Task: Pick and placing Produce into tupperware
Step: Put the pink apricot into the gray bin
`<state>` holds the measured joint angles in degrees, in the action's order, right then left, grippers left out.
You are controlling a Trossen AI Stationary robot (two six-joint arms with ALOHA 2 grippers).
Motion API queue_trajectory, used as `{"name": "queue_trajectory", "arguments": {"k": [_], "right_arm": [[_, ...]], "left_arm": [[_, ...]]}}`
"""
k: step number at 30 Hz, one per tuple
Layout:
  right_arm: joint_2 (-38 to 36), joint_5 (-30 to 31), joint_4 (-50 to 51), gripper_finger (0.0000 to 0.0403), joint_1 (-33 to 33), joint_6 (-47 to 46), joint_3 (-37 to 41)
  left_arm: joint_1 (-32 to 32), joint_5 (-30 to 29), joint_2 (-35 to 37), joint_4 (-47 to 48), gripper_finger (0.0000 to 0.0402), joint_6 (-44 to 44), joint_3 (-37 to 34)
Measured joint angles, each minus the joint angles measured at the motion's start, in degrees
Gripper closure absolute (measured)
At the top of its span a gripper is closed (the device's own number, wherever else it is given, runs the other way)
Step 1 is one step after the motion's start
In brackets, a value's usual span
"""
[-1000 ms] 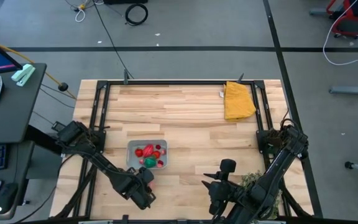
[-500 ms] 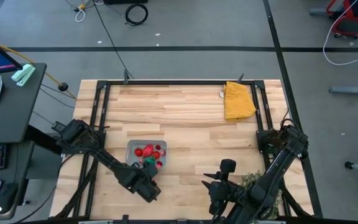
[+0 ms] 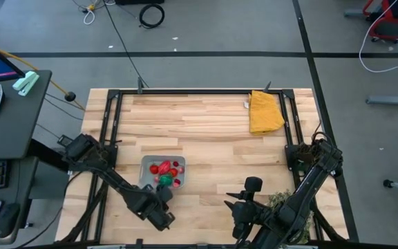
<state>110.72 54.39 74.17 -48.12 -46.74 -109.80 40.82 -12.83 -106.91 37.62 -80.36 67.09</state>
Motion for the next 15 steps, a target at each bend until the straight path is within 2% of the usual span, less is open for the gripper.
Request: {"name": "queue_trajectory", "arguments": {"k": [5,9,12,15], "right_arm": [[0.00,0.01,0.00,0.0273,0.00,0.00,0.00],[0.00,0.02,0.00,0.0273,-0.01,0.00,0.00],[0.00,0.02,0.00,0.0273,0.00,0.00,0.00],[0.00,0.02,0.00,0.0273,0.00,-0.03,0.00]], "left_arm": [[1.42,-4.03,0.00,-0.68,0.0362,0.49,0.81],[1.88,-7.40,0.02,1.29,0.0362,2.75,3.93],[1.76,-10.16,0.04,8.28,0.0355,4.39,8.01],[1.74,-15.14,0.04,20.36,0.0356,2.44,12.64]]}}
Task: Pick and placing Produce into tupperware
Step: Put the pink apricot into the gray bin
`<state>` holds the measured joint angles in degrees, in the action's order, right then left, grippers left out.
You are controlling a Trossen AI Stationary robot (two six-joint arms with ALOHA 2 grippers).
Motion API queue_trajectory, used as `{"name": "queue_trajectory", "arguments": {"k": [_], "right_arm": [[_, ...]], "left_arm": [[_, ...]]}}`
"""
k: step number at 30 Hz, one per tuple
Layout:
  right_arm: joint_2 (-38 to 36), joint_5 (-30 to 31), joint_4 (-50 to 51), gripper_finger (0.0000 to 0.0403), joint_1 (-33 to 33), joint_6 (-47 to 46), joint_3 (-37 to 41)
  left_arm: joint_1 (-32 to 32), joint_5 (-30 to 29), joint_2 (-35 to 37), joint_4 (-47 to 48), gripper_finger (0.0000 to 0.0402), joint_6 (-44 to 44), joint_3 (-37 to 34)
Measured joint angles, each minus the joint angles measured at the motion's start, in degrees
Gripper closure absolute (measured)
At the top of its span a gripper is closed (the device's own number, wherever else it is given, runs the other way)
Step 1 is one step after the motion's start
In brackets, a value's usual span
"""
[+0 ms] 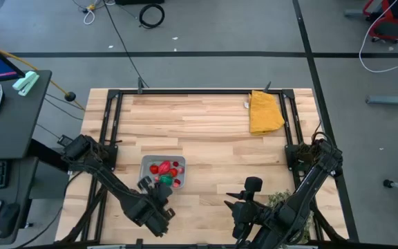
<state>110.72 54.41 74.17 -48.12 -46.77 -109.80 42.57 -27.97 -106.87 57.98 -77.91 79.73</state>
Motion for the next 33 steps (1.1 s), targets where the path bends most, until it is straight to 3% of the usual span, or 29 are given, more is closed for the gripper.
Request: {"name": "queue_trajectory", "arguments": {"k": [5,10,14,19,24,33], "right_arm": [[0.00,0.00,-0.02,0.0273,0.00,-0.15,0.00],[0.00,0.00,-0.02,0.0273,0.00,-0.19,0.00],[0.00,0.00,-0.02,0.0273,-0.01,-0.20,0.00],[0.00,0.00,-0.03,0.0273,0.00,-0.13,0.00],[0.00,0.02,-0.02,0.0273,-0.02,1.23,0.02],[0.00,0.02,-0.02,0.0273,-0.02,5.11,0.02]], "left_arm": [[-0.59,-8.21,0.04,18.75,0.0360,-8.53,6.36],[-4.40,-4.50,0.10,26.34,0.0347,-11.45,6.48],[-9.06,1.00,0.04,26.02,0.0344,-9.21,2.98],[-13.69,4.84,0.02,17.44,0.0337,0.24,-0.25],[-14.16,3.73,0.02,14.79,0.0320,4.97,1.60],[-13.97,3.28,1.46,17.66,0.0278,5.75,2.77]]}}
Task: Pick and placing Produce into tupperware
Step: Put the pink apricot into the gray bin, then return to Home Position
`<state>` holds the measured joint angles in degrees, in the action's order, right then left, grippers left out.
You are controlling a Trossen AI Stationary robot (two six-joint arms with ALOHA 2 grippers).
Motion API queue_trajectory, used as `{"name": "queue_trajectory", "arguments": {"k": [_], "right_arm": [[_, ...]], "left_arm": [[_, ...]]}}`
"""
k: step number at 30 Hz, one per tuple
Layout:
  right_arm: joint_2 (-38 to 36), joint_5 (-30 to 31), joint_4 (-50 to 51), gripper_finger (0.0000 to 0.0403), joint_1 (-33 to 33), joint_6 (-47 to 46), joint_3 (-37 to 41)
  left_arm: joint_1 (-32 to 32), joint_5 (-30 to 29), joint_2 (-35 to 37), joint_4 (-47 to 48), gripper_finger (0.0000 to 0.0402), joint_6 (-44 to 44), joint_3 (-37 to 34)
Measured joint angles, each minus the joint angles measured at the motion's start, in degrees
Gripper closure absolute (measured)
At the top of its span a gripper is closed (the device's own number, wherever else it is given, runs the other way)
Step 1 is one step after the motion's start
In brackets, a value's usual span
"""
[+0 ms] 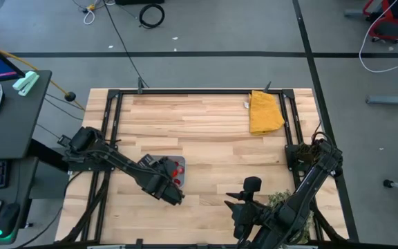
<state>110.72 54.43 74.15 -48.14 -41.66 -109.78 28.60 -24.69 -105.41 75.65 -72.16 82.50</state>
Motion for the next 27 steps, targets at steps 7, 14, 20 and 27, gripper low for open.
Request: {"name": "queue_trajectory", "arguments": {"k": [7,14,20,27], "right_arm": [[0.00,-0.02,-0.02,0.0273,0.00,-0.67,0.00],[-0.03,-0.03,0.49,0.0273,-0.03,1.01,0.00],[-4.15,-3.84,8.26,0.0273,-1.47,0.83,0.00],[-16.66,1.26,13.79,0.0273,-4.90,-12.52,0.00]], "left_arm": [[-0.22,0.10,0.00,1.08,0.0223,2.60,0.00],[0.80,0.71,0.91,9.70,0.0190,0.98,1.44],[3.82,5.42,6.33,11.74,0.0196,6.27,5.19],[8.39,-10.49,19.85,14.45,0.0206,5.78,8.19]]}}
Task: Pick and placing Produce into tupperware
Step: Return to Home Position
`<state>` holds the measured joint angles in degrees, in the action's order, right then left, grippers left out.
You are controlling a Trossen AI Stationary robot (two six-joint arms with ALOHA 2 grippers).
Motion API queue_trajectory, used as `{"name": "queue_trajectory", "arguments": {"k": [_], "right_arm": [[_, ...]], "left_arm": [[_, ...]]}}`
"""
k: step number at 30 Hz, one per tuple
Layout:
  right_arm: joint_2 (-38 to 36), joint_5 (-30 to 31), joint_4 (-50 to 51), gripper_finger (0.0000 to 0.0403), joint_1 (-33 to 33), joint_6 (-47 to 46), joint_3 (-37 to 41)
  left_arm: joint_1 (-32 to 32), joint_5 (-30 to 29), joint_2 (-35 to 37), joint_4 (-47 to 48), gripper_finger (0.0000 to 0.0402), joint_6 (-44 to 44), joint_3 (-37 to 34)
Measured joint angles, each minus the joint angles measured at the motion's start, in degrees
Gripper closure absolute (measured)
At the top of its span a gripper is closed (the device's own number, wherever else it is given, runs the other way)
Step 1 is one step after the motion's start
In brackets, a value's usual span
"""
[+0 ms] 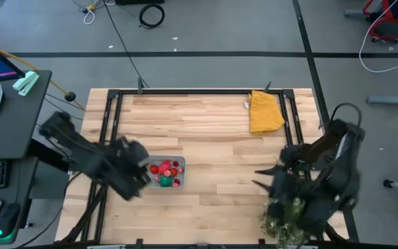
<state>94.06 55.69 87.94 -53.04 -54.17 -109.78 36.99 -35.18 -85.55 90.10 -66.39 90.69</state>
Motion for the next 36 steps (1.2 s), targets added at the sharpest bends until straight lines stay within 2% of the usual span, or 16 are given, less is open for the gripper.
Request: {"name": "queue_trajectory", "arguments": {"k": [5,8,12,14,17,21,24,26,28,30,33,36], "right_arm": [[-7.61,-0.38,-0.09,0.0273,-4.50,-3.33,0.85],[-10.84,2.45,-0.19,0.0273,-7.77,-4.58,4.98],[-16.56,7.29,-2.33,0.0273,-12.06,-12.83,16.60],[-19.99,8.50,-7.77,0.0273,-14.08,-15.58,24.77],[-24.84,9.70,-21.09,0.0273,-16.96,-15.99,38.37],[-31.44,10.26,-41.16,0.0273,-18.78,-11.55,53.60],[-35.34,9.98,-57.39,0.0273,-18.59,-3.70,63.18],[-37.76,9.21,-68.46,0.0273,-17.29,3.56,68.08],[-39.87,5.09,-78.33,0.0273,-14.68,11.36,71.74],[-41.55,-2.51,-89.11,0.0273,-10.47,21.26,74.20],[-42.10,-23.56,-104.02,0.0273,-1.62,36.20,76.12],[-40.98,-47.05,-110.73,0.0273,7.82,43.30,76.17]], "left_arm": [[3.56,-6.19,14.65,-0.02,0.0204,-6.69,-0.19],[6.37,-8.55,22.07,0.03,0.0200,-8.30,-0.15],[8.99,-11.68,27.41,-0.10,0.0198,-10.22,-0.30],[9.75,-13.77,28.32,-0.34,0.0200,-10.67,-1.81],[10.50,-16.26,28.29,-3.73,0.0205,-12.45,-6.59],[10.54,-15.62,28.23,-16.42,0.0209,-12.43,-15.74],[10.53,-11.87,28.34,-33.64,0.0207,-5.73,-23.95],[10.39,-9.49,28.31,-48.36,0.0204,2.30,-29.40],[9.32,-6.04,28.35,-63.51,0.0202,11.19,-34.07],[7.10,-0.82,28.64,-76.12,0.0201,19.44,-37.62],[2.18,8.50,29.15,-88.85,0.0201,27.96,-40.75],[-2.46,17.71,29.11,-92.53,0.0205,32.52,-41.86]]}}
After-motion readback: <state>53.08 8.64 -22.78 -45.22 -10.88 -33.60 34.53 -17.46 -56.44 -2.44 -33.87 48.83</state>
